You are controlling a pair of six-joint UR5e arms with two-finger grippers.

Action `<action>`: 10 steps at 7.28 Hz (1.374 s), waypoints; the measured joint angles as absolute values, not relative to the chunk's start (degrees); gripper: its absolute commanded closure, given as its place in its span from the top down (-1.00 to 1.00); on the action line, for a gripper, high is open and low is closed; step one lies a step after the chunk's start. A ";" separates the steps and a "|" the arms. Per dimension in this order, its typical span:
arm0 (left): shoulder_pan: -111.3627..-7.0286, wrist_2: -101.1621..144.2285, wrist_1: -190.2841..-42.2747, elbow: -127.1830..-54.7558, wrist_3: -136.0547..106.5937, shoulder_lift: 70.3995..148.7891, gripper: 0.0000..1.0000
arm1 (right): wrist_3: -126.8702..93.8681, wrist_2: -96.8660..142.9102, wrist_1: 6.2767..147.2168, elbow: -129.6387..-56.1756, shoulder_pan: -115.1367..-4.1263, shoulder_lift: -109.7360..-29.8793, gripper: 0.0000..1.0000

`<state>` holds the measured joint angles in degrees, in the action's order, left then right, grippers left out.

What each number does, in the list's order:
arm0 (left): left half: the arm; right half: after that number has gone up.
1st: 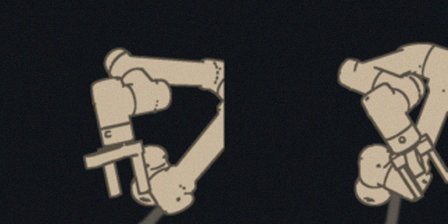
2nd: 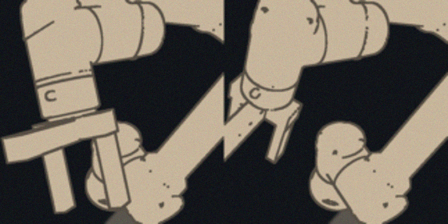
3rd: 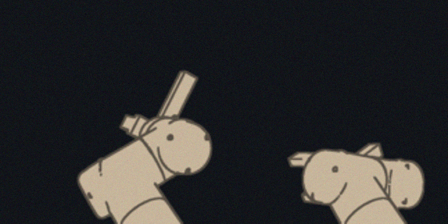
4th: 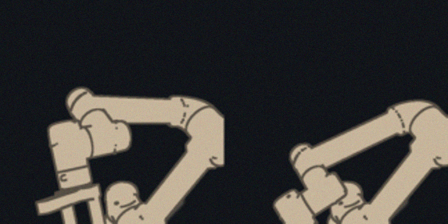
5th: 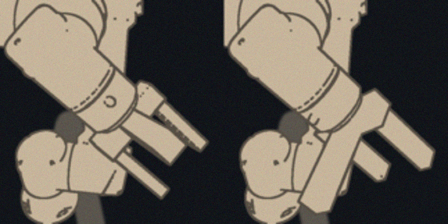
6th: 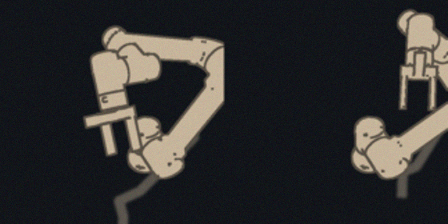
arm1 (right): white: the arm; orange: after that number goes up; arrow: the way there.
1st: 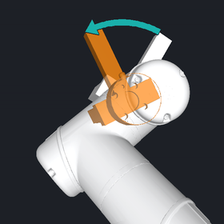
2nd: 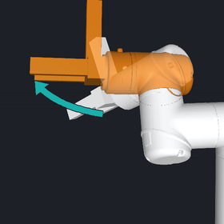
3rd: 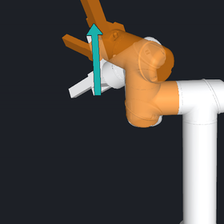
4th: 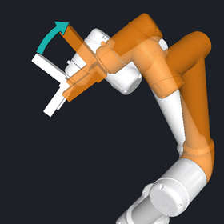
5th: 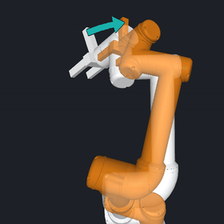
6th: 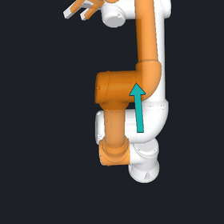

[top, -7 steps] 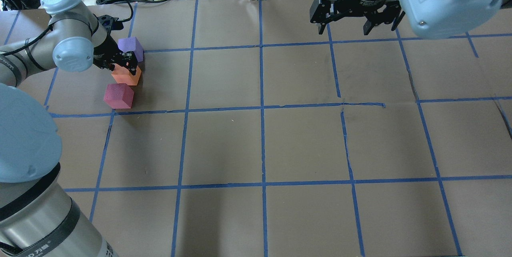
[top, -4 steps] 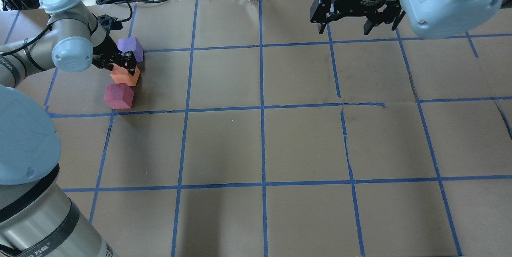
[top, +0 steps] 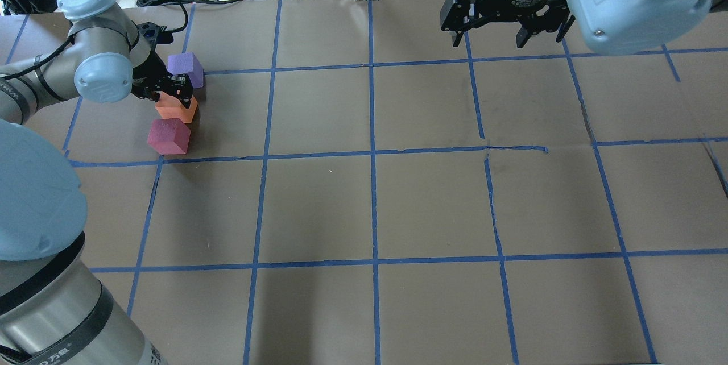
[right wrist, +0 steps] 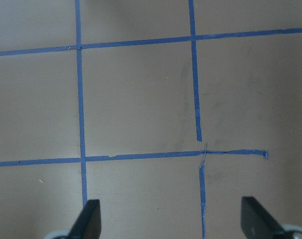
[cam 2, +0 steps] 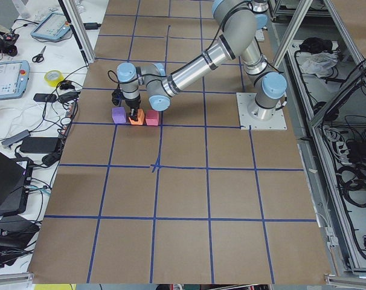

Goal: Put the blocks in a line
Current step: 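Lower the orange cube into the gap beside the pink cube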

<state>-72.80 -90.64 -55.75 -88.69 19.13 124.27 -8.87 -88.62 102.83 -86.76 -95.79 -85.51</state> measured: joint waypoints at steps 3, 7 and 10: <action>-72.85 -90.18 -55.81 -88.67 16.89 124.14 -0.41 | -8.87 -88.80 103.93 -86.75 -95.76 -85.38 1.00; -72.86 -90.07 -55.81 -88.74 15.65 124.22 0.58 | -8.87 -88.80 104.06 -86.72 -95.74 -85.28 1.00; -72.86 -90.14 -55.98 -88.40 16.11 123.56 0.77 | -8.86 -88.88 104.06 -86.67 -95.80 -85.33 1.00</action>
